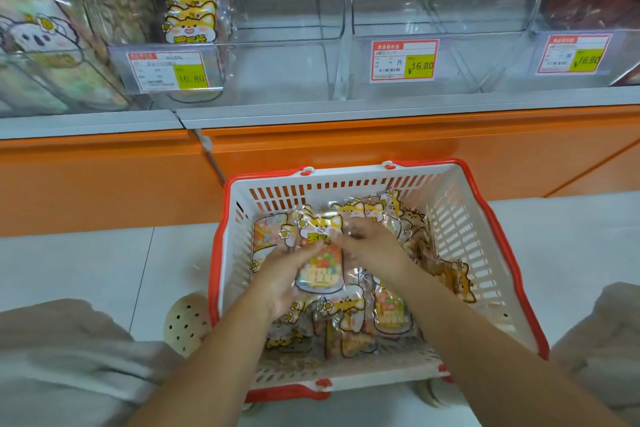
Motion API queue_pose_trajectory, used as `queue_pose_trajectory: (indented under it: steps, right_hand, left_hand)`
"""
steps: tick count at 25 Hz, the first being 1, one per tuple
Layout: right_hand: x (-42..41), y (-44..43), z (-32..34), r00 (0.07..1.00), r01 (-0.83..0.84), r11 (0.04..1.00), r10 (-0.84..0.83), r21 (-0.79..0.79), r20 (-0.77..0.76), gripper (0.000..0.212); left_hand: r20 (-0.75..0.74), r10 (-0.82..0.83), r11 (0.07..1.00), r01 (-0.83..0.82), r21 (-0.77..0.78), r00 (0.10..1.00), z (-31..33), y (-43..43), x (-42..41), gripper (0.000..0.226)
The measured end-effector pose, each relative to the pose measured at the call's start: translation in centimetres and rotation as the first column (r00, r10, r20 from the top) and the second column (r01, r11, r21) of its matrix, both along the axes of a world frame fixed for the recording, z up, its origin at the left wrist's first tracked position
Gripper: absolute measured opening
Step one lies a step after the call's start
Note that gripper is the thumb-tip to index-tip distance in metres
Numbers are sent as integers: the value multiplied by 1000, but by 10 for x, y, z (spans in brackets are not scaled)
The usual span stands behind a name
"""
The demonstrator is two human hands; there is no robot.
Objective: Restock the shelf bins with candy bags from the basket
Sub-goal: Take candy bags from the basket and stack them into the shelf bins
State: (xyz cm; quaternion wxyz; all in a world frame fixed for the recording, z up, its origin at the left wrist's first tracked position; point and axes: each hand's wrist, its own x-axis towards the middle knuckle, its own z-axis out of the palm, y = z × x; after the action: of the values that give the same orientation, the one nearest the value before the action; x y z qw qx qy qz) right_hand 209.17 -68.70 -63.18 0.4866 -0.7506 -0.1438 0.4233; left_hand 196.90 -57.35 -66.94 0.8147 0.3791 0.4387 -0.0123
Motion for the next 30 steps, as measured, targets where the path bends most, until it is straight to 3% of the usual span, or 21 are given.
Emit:
queue_pose_trajectory:
  steps: [2,4,6,9,13,15,19,21,23,26,28,30]
  right_hand:
    - [18,1,-17,993,80,990,-69,-118,91,19]
    - [39,-6,-29,973,-105,899,180,-425,141,34]
    - [33,-13,-42,937,-301,789,349,-536,-13,40]
    - [5,-14,-56,944,-300,826,328,-477,-26,43]
    - [23,-25,-45,992,-77,928,108,-364,64,29]
    - [37,-33,-35,990,42,929,11,-367,140,22]
    - [44,-38,-23,976,102,939,-30,-330,217,31]
    - [44,-40,-16,978,163,956,-123,-245,170,12]
    - [44,-41,-8,966,255,964,-250,-75,69,16]
    - [32,-31,9,992,124,979,-126,162,0,12]
    - [18,-24,4,996,-67,986,57,155,65,30]
    - [-1,-20,-9,958,-252,961,231,113,171,41]
  left_hand:
    - [-55,102,992,-98,74,993,-7,6,-4,41]
    - [-69,183,980,-177,92,981,-11,16,-10,52]
    - [-73,213,972,-204,120,974,-12,23,-15,57]
    - [-59,267,956,-257,139,962,-8,24,-18,50]
    - [-75,264,957,-252,144,962,-9,22,-18,48]
    - [-79,227,966,-214,148,971,-9,19,-16,48]
    - [-74,180,972,-166,164,981,-8,12,-10,30]
    - [-64,178,973,-166,161,982,-6,9,-9,24]
    - [-75,175,975,-163,148,982,-4,8,-10,16]
    - [-62,141,989,-137,59,988,-1,10,-11,20]
    - [-27,139,990,-140,-34,990,-1,12,-11,47]
    - [5,120,991,-119,-64,993,1,12,-11,58]
